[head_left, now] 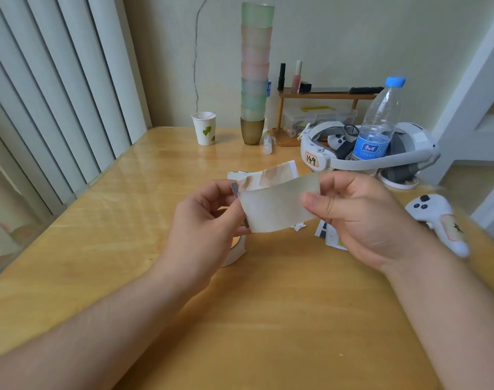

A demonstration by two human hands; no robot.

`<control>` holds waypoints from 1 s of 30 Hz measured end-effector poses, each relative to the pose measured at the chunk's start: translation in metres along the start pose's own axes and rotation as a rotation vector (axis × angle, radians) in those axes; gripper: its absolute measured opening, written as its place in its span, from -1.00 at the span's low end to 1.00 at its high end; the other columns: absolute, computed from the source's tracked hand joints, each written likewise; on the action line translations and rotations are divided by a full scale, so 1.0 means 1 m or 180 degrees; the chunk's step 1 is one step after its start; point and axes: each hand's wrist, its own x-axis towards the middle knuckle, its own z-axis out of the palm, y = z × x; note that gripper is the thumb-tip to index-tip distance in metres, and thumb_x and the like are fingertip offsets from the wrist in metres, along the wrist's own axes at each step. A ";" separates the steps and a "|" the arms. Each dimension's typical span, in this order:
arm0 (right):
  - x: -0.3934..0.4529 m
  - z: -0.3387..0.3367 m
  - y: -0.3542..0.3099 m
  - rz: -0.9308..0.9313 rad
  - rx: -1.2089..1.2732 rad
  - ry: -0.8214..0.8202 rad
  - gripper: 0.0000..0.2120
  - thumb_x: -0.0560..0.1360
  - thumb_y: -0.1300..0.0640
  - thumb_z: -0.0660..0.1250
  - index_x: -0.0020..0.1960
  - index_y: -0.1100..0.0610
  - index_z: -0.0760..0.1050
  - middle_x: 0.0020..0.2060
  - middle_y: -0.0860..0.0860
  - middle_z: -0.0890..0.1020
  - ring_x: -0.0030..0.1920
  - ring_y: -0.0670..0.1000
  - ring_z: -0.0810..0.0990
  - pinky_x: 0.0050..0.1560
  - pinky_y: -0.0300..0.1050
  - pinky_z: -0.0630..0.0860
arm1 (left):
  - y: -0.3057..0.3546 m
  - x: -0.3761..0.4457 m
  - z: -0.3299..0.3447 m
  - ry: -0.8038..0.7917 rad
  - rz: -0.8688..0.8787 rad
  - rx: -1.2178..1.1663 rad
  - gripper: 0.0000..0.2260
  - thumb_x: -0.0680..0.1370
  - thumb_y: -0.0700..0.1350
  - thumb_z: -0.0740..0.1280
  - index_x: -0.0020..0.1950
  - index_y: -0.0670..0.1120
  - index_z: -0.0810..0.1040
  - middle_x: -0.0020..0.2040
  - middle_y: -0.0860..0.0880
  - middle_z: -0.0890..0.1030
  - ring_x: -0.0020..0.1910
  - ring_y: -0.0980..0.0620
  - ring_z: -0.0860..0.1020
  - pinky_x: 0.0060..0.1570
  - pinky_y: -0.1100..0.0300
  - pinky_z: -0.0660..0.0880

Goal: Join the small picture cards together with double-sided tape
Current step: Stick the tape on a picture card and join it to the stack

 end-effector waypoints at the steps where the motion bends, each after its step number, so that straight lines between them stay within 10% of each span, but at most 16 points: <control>1: -0.001 0.003 -0.001 0.0085 0.0068 -0.0037 -0.47 0.19 0.11 0.69 0.05 0.32 0.63 -0.05 0.19 0.73 -0.02 0.13 0.68 0.25 0.11 0.53 | 0.001 -0.001 0.000 -0.0016 0.0008 0.0004 -0.93 0.61 -0.16 0.44 0.00 -0.01 0.71 -0.20 -0.09 0.69 -0.18 0.00 0.71 -0.16 0.22 0.64; 30: -0.004 0.028 -0.001 0.0472 0.0102 0.0788 -0.89 0.48 0.21 0.50 0.00 0.16 0.66 -0.13 0.04 0.76 -0.11 0.00 0.65 0.00 -0.05 0.48 | 0.004 -0.002 -0.002 -0.0153 0.0097 0.0427 -0.67 0.70 -0.24 0.26 0.14 0.11 0.75 -0.09 0.01 0.78 -0.19 0.03 0.70 0.03 0.02 0.69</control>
